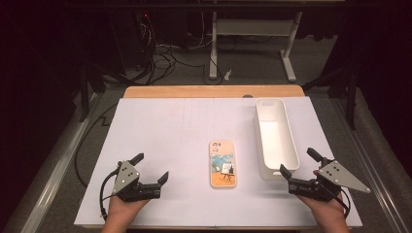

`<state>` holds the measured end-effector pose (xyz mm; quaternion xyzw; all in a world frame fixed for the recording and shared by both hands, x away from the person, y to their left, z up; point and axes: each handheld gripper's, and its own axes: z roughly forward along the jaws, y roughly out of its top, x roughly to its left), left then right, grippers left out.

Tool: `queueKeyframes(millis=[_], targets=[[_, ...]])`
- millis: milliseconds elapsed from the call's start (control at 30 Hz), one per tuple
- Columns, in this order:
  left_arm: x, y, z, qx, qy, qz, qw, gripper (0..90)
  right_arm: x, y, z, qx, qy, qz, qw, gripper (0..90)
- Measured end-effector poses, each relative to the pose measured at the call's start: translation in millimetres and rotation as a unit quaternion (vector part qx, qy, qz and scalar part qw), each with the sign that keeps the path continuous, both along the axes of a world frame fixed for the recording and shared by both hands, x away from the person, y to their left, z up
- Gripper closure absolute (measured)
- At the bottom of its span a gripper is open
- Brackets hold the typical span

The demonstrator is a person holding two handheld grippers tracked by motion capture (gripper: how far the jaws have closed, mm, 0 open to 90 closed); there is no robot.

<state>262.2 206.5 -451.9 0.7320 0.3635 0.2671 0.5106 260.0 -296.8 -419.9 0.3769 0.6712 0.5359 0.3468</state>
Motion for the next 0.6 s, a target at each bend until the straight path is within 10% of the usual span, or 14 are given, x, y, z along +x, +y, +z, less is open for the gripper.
queueKeyframes(millis=[600], targets=[[1.9, 0.5, -2.5, -0.004, 0.010, 0.001, 0.9999, 0.2, 0.4, 0.7, -1.1, -0.003, 0.004, 0.001, 1.0000, 0.2]])
